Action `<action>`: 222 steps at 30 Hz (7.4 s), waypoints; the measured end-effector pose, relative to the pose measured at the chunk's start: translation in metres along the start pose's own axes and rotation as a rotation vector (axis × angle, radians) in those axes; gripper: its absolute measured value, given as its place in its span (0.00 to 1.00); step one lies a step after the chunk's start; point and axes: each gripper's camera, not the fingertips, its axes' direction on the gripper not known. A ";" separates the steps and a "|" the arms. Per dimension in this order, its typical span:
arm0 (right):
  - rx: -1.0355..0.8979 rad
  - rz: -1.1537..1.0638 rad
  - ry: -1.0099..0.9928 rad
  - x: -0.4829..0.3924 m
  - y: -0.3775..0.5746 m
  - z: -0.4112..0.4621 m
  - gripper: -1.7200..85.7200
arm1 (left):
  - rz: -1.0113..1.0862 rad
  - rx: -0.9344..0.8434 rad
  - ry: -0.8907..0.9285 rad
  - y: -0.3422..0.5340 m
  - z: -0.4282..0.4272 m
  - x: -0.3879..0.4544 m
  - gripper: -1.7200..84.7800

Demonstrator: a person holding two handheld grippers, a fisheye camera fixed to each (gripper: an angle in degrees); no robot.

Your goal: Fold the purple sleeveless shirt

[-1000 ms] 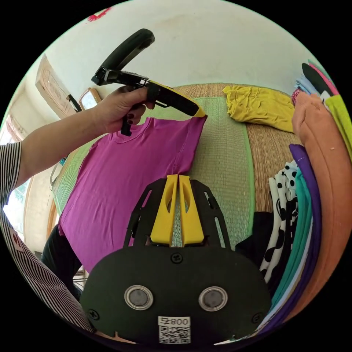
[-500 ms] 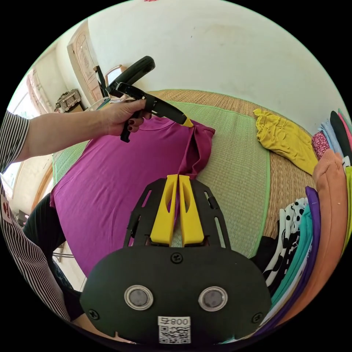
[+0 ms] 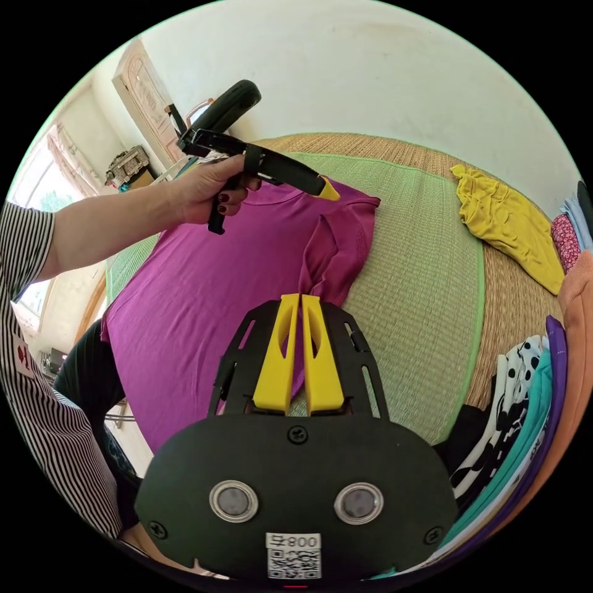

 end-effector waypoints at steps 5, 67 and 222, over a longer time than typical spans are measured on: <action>0.003 0.028 -0.053 0.012 -0.003 0.000 0.02 | 0.027 -0.102 -0.119 0.000 0.019 0.007 0.02; -0.099 0.057 -0.074 -0.183 -0.170 -0.046 0.02 | -0.823 0.600 -0.167 0.685 -0.378 -0.169 0.10; -0.265 -0.272 -0.364 -0.298 -0.416 0.173 0.02 | -0.354 0.275 0.083 0.765 -0.416 -0.207 0.02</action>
